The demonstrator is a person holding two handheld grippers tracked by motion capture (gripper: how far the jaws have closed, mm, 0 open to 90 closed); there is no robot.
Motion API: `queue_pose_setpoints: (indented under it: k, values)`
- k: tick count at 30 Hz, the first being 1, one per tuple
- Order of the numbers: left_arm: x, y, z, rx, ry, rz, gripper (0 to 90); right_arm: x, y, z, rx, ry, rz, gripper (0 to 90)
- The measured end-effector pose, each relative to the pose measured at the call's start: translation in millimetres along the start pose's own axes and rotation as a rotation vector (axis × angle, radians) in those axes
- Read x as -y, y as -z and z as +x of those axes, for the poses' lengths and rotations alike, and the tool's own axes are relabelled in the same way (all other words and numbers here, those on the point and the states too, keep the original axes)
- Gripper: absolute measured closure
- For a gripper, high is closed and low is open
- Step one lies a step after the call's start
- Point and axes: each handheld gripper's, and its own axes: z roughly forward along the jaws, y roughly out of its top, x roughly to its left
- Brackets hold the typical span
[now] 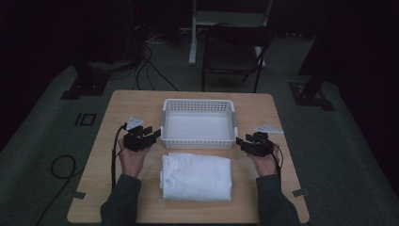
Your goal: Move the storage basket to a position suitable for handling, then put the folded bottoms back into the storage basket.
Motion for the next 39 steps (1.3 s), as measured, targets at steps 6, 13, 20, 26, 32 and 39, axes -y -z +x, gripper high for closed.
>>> queue_pose_setpoints:
  k: [6, 13, 20, 26, 32, 39]
  values:
    - [4.4, 7.9, -8.4, 0.021, -0.011, 0.009, 49.1, 8.5, 7.6, 4.7, -0.044, 0.021, 0.02, 43.8]
    - [11.3, 15.6, -18.3, 0.008, -0.035, 0.016, 44.1, 20.5, 11.3, 10.7, -0.076, 0.034, 0.05, 39.2]
    - [20.0, 20.2, -23.4, 0.013, -0.032, 0.028, 39.9, 30.8, 8.5, 15.3, -0.074, 0.049, 0.075, 31.8]
    - [31.1, 23.5, -34.1, 0.023, -0.04, 0.035, 37.8, 36.1, 10.0, 19.9, -0.085, 0.052, 0.072, 24.8]
    - [42.3, 23.3, -44.4, 0.032, -0.046, 0.065, 35.0, 40.4, 11.8, 31.6, -0.105, 0.056, 0.063, 19.6]
    - [51.4, 23.8, -55.6, 0.055, -0.038, 0.082, 28.8, 47.9, 13.2, 45.4, -0.14, 0.074, 0.078, 18.1]
